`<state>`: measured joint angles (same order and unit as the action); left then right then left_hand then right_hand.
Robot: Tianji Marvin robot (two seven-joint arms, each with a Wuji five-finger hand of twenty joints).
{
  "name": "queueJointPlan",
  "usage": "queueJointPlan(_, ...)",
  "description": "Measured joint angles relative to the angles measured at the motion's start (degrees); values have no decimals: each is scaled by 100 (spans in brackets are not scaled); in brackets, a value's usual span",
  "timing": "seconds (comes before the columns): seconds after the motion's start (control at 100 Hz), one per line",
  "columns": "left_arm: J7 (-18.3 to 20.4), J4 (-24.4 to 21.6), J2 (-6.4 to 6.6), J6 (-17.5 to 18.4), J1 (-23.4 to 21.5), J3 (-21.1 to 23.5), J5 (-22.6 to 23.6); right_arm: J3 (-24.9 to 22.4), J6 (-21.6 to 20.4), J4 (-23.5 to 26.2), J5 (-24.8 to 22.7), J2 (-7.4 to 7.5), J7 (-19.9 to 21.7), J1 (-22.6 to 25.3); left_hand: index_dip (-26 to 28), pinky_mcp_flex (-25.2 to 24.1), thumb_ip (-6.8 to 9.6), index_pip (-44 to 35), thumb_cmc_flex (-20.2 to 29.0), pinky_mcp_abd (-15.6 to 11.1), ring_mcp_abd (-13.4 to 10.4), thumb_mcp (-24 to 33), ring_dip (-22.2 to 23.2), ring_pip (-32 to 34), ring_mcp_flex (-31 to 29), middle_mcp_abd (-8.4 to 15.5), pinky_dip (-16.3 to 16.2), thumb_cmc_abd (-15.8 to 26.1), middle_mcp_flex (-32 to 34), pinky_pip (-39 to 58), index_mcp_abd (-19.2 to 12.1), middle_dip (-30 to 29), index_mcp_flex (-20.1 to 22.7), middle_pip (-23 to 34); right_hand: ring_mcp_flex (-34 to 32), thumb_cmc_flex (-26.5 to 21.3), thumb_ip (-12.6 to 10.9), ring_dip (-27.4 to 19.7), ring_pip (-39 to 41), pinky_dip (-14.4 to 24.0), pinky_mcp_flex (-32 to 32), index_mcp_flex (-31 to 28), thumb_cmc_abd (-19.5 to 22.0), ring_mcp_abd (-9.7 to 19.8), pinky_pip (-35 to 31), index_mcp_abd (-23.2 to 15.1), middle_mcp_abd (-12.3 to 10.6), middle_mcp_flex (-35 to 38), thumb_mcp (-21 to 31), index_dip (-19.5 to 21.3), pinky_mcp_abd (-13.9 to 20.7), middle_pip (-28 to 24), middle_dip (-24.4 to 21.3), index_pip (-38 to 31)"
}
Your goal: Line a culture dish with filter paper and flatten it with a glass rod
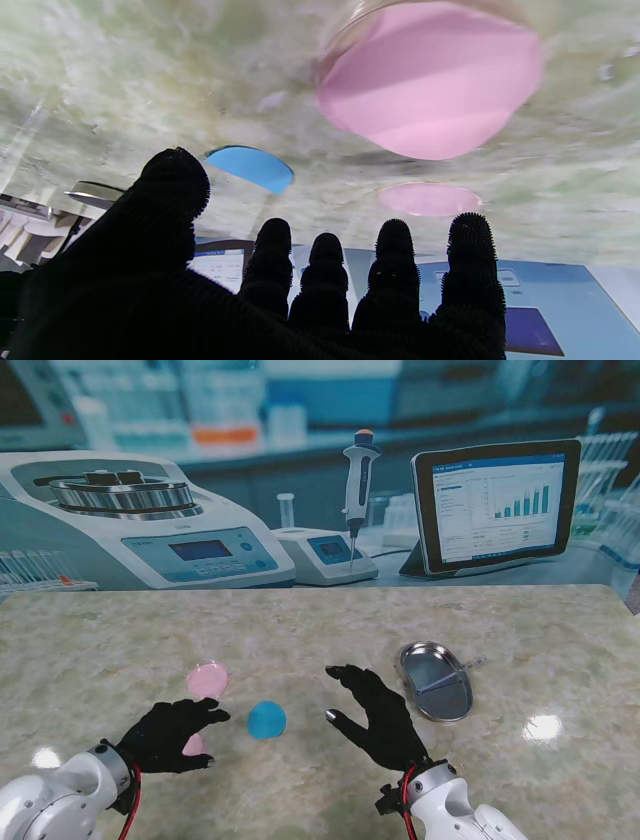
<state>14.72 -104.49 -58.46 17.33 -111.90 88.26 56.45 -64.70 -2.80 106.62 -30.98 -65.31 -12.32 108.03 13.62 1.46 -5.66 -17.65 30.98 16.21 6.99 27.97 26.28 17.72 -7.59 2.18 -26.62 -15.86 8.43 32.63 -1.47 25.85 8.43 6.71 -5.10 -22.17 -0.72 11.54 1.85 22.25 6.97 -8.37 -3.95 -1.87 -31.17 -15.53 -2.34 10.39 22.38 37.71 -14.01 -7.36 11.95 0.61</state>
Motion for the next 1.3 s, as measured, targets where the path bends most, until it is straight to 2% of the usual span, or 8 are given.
queueJointPlan(0.17,-38,37,0,-165,220,-351,90,-2,2,6,-1,0,-14,10,-32,0,0,3,-9,0,0,-157,6,-54,0,-1,-64,78,0,-75,191,-94,0,8,0,0,-34,0,0,0,0,0,0,0,0,0,0,0,0,43,0,0,0,0)
queueJointPlan(0.29,-117,71,0,-553,364,-630,102,-7,2,8,1,-1,-22,16,-154,0,2,65,-3,0,0,-578,58,-56,0,-35,-127,138,0,-148,355,-99,0,9,0,0,-36,0,0,0,0,0,0,0,0,0,0,0,0,53,0,0,0,0)
queueJointPlan(0.5,-132,242,-7,-650,659,-961,92,-26,0,15,6,-3,-39,33,-210,-10,2,81,-3,0,0,-726,63,-56,0,-50,-141,139,0,-167,356,-100,2,-29,0,0,-38,0,0,0,0,0,0,0,0,0,0,0,0,54,0,0,0,0)
queueJointPlan(0.69,-228,276,-13,-1246,805,-1261,92,-31,0,17,11,-5,-55,38,-24,-46,2,-288,0,0,0,-932,121,-56,0,-102,-209,221,1,-244,356,-101,118,-19,0,0,-40,0,0,0,0,0,0,0,0,0,0,0,0,54,0,0,0,0)
queueJointPlan(0.9,-179,332,-32,-1420,956,-1490,101,-36,-5,20,13,-5,-54,41,4,-68,3,-420,-68,0,0,-1212,130,-56,0,-124,-215,274,4,-306,404,-100,165,61,0,0,-42,0,0,0,0,0,0,0,0,0,0,0,0,56,0,0,0,0)
queueJointPlan(0.97,-135,331,-29,-1493,995,-1568,105,-42,-5,24,16,-6,-54,45,4,-68,3,-420,-699,0,0,-467,136,-56,0,-135,-267,124,4,-362,410,-150,165,67,0,0,-43,0,0,0,0,0,0,0,0,0,0,0,0,56,0,0,0,0)
queueJointPlan(1.04,-136,340,-25,-1584,1059,-1687,139,-49,-5,29,18,-6,-54,49,4,-68,-4,-305,-980,0,0,42,138,-56,0,-136,-286,-49,4,-381,470,-154,165,74,0,0,-43,0,0,0,0,0,0,0,0,0,0,0,0,56,0,0,0,0)
queueJointPlan(1.3,-192,474,-32,-1898,1234,-1949,260,-70,-6,42,27,-7,-52,65,-225,-110,-64,146,-1186,0,0,371,144,-56,31,-166,-289,-144,3,-444,632,-154,159,-93,0,0,-44,0,0,0,0,0,0,0,0,0,0,0,0,58,0,0,0,0)
